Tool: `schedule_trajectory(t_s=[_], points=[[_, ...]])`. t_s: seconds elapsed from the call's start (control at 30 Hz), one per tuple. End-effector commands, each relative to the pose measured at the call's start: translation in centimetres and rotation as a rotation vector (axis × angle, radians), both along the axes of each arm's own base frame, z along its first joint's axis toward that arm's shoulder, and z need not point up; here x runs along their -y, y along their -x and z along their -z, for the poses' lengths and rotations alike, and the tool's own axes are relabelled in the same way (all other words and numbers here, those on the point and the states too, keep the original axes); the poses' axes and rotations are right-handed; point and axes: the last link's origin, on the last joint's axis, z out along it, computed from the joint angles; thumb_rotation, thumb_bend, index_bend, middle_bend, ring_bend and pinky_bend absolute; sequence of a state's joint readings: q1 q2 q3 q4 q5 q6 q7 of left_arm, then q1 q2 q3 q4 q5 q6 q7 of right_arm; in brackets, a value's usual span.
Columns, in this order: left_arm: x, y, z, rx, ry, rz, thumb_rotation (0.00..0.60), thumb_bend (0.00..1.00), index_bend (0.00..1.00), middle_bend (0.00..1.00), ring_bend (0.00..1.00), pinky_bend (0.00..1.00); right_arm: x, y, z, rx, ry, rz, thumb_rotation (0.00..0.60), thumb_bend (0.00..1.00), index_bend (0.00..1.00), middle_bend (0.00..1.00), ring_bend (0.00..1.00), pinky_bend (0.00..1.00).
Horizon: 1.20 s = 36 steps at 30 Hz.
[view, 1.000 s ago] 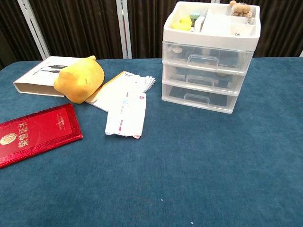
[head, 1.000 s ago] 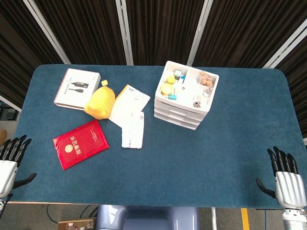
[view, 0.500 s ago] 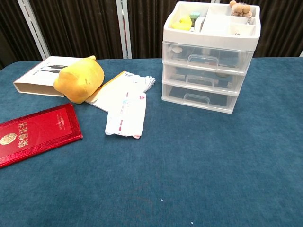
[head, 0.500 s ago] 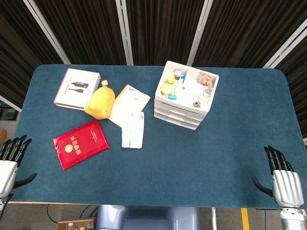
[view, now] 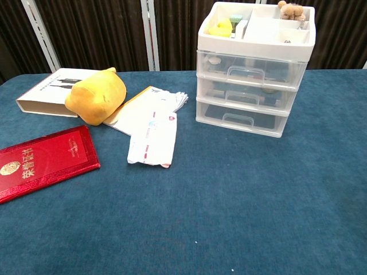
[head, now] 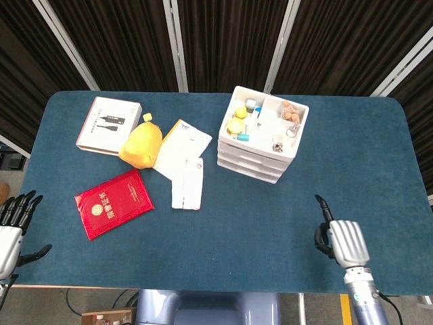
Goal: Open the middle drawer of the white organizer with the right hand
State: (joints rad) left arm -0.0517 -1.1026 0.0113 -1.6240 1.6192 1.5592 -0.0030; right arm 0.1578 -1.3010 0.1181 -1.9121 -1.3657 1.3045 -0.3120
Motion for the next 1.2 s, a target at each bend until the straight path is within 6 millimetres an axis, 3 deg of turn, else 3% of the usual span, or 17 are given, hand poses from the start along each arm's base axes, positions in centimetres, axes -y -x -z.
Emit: schedule_trajectory(t_s=[0.03,0.37,0.67,0.83,1.2], points=[[0.0,0.0,-0.1,0.013,0.003,-0.008,0.600,0.02,0.00,0.00,0.00,0.02,2.2,-2.9,3.0,0.081,-0.074,-0.001,0.600,0.73,0.00,0.83,0.84,0.89],[-0.5,0.3,-0.6,0.035,0.005,-0.024,0.600,0.02,0.00,0.00,0.00,0.02,6.5,-7.9,8.9,0.354,-0.200,0.097,0.600,0.73,0.00,0.83,0.84,0.89],[-0.8,0.3,-0.9,0.023,-0.007,-0.014,0.600,0.02,0.00,0.00,0.00,0.02,10.2,-10.9,10.9,0.676,-0.215,0.235,0.600,0.74,0.00,0.83,0.84,0.89],[-0.9,0.4,-0.9,0.027,-0.007,-0.018,0.600,0.02,0.00,0.00,0.00,0.02,11.5,-11.6,11.5,0.813,-0.237,0.319,0.600,0.74,0.00,0.83,0.84,0.89],[-0.9,0.4,-0.9,0.040,0.002,-0.022,0.600,0.02,0.00,0.00,0.00,0.02,12.6,-11.1,13.9,0.910,-0.257,0.430,0.600,0.74,0.00,0.82,0.83,0.89]])
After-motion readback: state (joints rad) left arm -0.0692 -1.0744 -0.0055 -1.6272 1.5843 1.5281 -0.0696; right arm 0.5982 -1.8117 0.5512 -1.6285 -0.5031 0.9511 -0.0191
